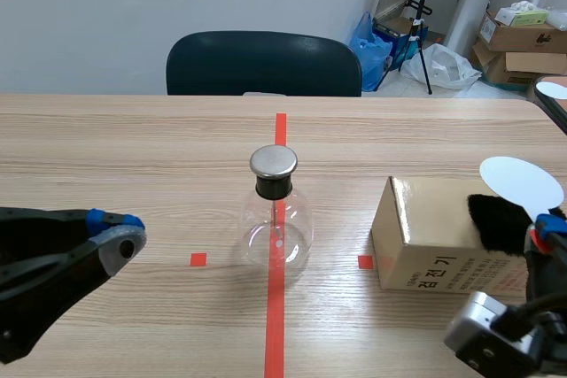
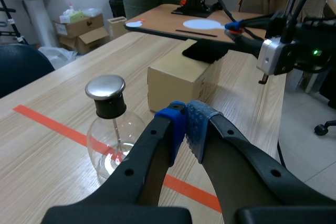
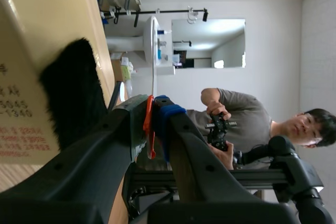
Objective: Do the electroscope experiment
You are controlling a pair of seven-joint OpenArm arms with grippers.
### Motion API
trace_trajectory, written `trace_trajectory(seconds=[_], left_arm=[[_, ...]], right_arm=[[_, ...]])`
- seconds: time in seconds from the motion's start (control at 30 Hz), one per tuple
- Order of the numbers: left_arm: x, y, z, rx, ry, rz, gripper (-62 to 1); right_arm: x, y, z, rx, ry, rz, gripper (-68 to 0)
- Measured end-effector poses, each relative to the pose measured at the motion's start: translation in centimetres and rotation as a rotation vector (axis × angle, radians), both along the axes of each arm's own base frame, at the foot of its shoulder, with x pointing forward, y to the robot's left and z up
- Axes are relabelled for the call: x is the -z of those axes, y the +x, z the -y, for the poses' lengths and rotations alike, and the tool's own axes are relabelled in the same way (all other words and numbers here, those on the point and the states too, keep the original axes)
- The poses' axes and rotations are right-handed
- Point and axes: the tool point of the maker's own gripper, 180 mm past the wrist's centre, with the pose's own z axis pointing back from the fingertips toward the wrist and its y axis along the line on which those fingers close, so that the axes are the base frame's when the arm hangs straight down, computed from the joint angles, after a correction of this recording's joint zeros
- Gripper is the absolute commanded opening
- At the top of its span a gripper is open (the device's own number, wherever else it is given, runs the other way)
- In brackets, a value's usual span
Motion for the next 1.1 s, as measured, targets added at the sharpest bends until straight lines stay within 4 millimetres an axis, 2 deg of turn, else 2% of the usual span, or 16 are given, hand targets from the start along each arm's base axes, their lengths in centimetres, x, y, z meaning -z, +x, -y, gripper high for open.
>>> trace_trajectory(seconds=[0.17,0.3,0.37,0.4,0.43,0.53,0.7,0.83,0.97,1.03,1.1], left_arm=[[-0.3,-1.6,0.2,0.04,-0.008,-0.045,-58.1],[-0.4,-1.9,0.3,0.061,-0.01,-0.053,-58.1],[-0.4,-1.8,0.2,0.061,-0.01,-0.052,-54.9],[-0.4,-1.8,0.2,0.061,-0.01,-0.052,-49.2],[-0.4,-1.8,0.2,0.06,-0.01,-0.052,-39.8],[-0.4,-1.7,0.2,0.061,-0.008,-0.049,1.0],[-1.1,-1.5,0.1,0.057,-0.046,-0.027,1.4],[-1.1,-1.5,0.1,0.056,-0.047,-0.028,1.4],[-1.1,-1.5,0.1,0.056,-0.047,-0.028,1.4],[-1.1,-1.5,0.1,0.056,-0.046,-0.028,1.4],[-1.1,-1.5,0.1,0.056,-0.047,-0.028,1.4]], right_arm=[[1.6,-1.3,2.0,-0.019,0.007,-0.045,-66.5],[3.2,-1.8,2.4,-0.044,0.018,-0.078,-66.5],[3.9,-1.7,2.8,-0.036,0.021,-0.088,-66.5],[4.1,-1.7,3.0,-0.035,0.024,-0.09,-66.5],[4.3,-1.7,3.2,-0.035,0.026,-0.093,-66.5],[5.1,-1.6,3.7,-0.025,0.028,-0.107,-66.5],[6.4,-2.1,3.8,-0.021,0.039,-0.139,-66.5],[6.6,-2.2,4.1,-0.005,0.035,-0.144,-66.5],[6.7,-2.3,2.8,-0.067,0.023,-0.152,-66.5],[6.9,-2.1,4.3,0.034,0.017,-0.156,-66.5],[6.9,-2.2,7.1,0.2,0.023,-0.151,-66.5]])
